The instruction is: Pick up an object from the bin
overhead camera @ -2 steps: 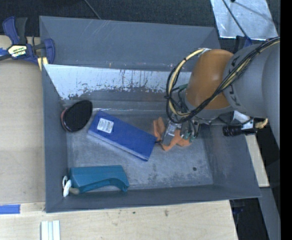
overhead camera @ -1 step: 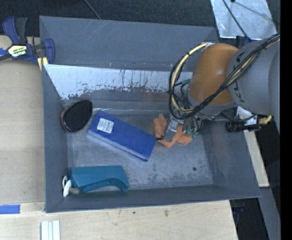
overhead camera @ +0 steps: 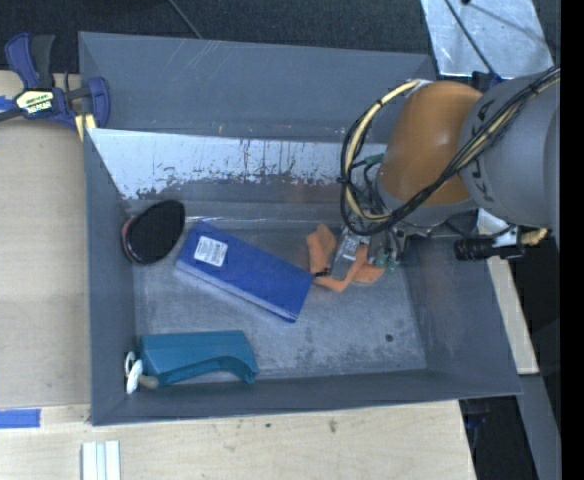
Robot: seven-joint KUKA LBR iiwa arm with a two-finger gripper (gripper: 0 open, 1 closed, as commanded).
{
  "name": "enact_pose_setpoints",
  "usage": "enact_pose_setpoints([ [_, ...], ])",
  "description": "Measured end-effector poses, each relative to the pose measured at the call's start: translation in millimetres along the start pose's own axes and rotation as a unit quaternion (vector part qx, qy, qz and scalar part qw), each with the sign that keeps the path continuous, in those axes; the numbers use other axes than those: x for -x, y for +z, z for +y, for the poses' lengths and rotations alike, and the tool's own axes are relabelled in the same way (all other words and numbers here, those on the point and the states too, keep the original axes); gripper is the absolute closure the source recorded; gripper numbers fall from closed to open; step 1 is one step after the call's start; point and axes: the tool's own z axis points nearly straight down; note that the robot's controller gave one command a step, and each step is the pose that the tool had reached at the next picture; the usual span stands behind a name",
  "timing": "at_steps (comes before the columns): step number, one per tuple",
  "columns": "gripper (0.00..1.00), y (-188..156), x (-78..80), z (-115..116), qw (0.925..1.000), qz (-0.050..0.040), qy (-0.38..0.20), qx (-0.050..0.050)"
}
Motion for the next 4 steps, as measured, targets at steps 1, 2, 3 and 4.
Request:
enact_pose_setpoints([
  [1, 1.0, -7.7, -0.2, -0.1, 1.0, 0.0004, 0.0, 0.0],
  [2, 1.0, -15.3, -0.3, -0.3, 1.0, 0.0016, 0.0, -0.001],
  [3, 1.0, -24.8, -0.1, -0.2, 1.0, 0.0015, 0.0, 0.0],
  [4, 1.0, -32.5, 0.1, -0.1, 1.0, 0.0013, 0.0, 0.0],
])
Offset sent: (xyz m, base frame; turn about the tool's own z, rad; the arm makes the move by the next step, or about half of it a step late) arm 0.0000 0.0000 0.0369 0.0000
